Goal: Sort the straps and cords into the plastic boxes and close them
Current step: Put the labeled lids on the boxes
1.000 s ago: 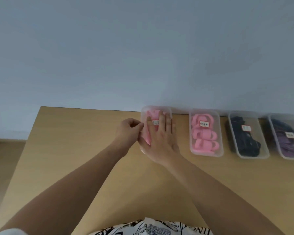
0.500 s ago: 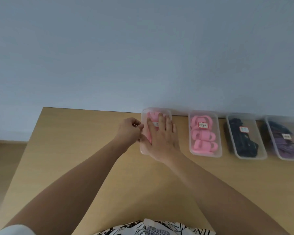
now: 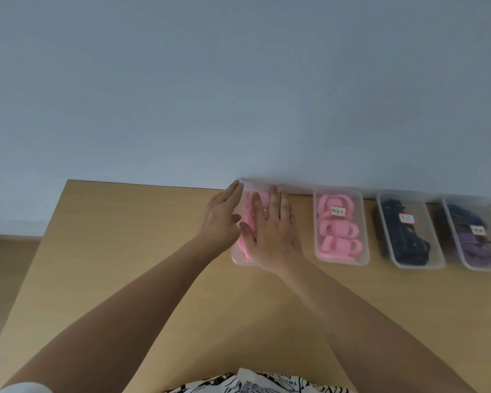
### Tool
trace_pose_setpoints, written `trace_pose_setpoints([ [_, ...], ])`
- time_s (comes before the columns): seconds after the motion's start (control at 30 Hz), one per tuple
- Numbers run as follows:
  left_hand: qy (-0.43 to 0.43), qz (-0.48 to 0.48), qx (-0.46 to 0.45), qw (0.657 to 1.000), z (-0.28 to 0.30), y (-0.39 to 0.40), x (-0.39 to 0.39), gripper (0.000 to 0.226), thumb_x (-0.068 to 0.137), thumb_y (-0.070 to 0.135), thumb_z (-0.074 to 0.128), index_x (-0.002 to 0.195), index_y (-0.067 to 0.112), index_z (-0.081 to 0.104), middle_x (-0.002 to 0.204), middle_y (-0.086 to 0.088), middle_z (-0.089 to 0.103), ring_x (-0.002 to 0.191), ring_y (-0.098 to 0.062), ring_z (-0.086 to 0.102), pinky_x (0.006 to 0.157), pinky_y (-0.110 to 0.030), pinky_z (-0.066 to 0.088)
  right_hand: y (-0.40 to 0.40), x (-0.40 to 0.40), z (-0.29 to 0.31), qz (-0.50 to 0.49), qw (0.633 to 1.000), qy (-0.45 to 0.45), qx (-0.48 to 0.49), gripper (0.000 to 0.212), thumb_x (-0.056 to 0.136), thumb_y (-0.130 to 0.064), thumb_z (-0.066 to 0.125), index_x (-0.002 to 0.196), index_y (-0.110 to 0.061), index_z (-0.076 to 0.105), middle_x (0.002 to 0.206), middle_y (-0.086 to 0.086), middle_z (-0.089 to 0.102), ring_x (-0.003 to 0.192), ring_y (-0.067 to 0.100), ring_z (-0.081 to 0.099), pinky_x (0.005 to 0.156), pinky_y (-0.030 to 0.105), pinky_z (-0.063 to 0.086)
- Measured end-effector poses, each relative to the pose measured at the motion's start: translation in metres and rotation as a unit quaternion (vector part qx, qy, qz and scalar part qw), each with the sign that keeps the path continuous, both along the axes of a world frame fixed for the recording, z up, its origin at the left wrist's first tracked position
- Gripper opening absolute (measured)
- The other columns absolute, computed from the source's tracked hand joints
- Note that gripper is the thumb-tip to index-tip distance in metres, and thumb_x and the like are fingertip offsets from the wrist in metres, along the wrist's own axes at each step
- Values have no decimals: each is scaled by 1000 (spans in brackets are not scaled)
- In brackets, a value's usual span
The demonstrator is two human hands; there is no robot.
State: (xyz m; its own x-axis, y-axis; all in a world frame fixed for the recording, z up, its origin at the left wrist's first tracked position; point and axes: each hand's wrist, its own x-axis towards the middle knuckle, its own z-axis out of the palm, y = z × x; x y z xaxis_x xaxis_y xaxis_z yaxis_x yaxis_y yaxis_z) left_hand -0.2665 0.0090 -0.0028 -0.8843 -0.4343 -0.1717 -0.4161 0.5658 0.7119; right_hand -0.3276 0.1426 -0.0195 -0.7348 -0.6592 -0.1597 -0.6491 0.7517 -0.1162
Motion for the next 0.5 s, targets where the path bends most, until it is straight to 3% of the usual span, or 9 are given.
trace_pose_setpoints([
  [0.2, 38, -74, -105, 991, -7, 2, 7, 60, 92, -6, 50, 151, 4, 42, 162, -9, 32, 144, -31, 41, 113, -40, 38, 9, -8, -8, 17, 999, -11, -25, 73, 98, -58, 19, 161, -22, 9, 167, 18, -11, 153, 34, -15, 126, 47, 3],
  [0.3, 37, -84, -119, 989, -11, -4, 8, 58, 94, -5, 51, 150, 4, 43, 162, -7, 34, 142, -31, 43, 111, -41, 41, 8, -8, -10, 22, 1000, -6, -16, 76, 96, -60, 14, 161, -20, 10, 166, 20, -10, 153, 36, -14, 126, 47, 3],
  [0.4, 19, -97, -121, 988, -11, -5, 7, 60, 97, -1, 48, 155, 9, 36, 165, -1, 26, 151, -24, 30, 116, -38, 35, 9, -8, -8, 27, 1000, -11, 4, 79, 94, -63, 11, 161, -20, 7, 166, 19, -14, 153, 36, -17, 126, 47, 1],
  [0.5, -10, -95, -111, 989, -9, -5, 6, 60, 102, 5, 44, 159, 18, 28, 168, 7, 17, 157, -19, 10, 119, -35, 30, 13, -10, -1, 18, 998, -52, -32, 80, 96, -65, 24, 161, -22, 7, 167, 14, -16, 153, 31, -20, 126, 45, -1],
])
